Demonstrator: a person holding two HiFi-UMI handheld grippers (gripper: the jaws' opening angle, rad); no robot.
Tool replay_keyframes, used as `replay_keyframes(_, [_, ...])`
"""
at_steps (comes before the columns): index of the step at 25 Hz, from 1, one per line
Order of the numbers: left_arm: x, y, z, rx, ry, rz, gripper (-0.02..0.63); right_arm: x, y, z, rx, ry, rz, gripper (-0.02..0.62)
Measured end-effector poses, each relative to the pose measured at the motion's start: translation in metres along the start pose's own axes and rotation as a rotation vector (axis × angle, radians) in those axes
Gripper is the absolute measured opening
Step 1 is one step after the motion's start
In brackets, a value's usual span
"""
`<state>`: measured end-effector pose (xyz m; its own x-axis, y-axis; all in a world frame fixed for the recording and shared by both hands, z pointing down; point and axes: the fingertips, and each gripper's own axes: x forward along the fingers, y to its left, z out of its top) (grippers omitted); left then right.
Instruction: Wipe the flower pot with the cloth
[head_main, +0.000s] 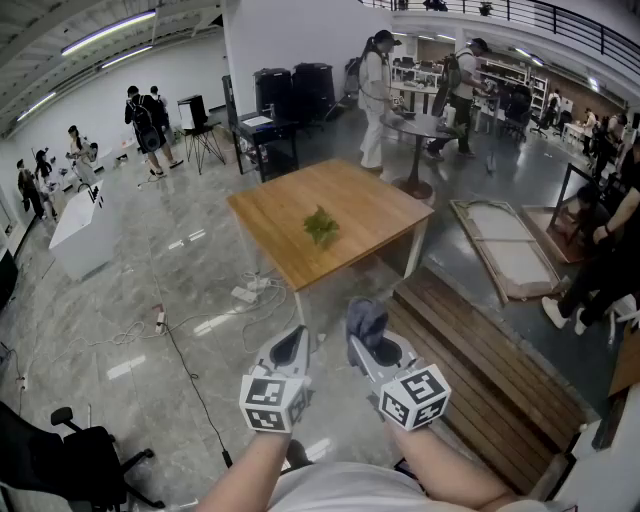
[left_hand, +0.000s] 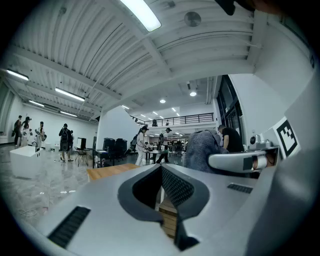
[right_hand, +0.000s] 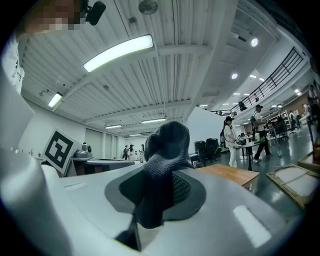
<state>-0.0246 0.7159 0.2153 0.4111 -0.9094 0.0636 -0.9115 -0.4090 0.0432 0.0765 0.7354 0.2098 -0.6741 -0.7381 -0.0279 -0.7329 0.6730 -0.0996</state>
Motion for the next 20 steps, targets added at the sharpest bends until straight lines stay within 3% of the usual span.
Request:
replay_keyframes(13, [0.009,0.006,-0.012,0.005,0.034,-0.002,0.006,0.007,-0.006,-0.005,0.008,0.005,-0.015,0.067])
replay_keyframes(20, [0.022,0.03,-0.019,-0.013,0.051,-0.001,0.006,0.032,-0.012,-0.016,0.026,0.02,-0.017,0.067])
